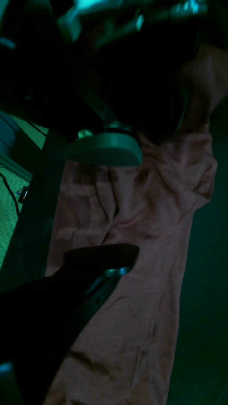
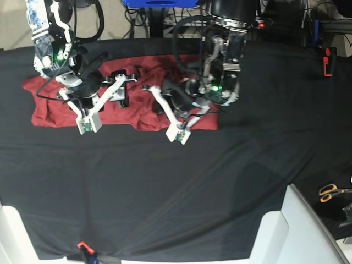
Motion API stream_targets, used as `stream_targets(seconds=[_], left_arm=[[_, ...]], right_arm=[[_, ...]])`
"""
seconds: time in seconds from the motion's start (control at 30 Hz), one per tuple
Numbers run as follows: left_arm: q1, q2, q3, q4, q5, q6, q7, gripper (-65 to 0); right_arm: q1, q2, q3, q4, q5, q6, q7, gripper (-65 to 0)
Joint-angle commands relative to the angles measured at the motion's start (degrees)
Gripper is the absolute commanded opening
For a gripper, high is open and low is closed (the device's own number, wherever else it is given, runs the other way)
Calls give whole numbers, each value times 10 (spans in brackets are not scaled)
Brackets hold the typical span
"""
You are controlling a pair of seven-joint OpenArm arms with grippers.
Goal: Fold the T-shirt properly
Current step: 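Fold the hem end toward the right gripper with the left gripper, then release the fabric and raise the left gripper away from the shirt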
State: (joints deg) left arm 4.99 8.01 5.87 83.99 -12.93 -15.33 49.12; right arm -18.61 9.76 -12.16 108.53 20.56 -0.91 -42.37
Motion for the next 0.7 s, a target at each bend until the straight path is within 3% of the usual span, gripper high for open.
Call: stream_targets(seconds=[0.0, 0.67], left_arm=[[-8, 1, -1, 8, -6, 3, -10, -650], [-20, 6, 36, 5, -7, 3, -10, -650]], right_arm=[[4, 1, 1, 9, 2, 2, 11, -288], [4, 0, 1, 9, 2, 2, 11, -288]])
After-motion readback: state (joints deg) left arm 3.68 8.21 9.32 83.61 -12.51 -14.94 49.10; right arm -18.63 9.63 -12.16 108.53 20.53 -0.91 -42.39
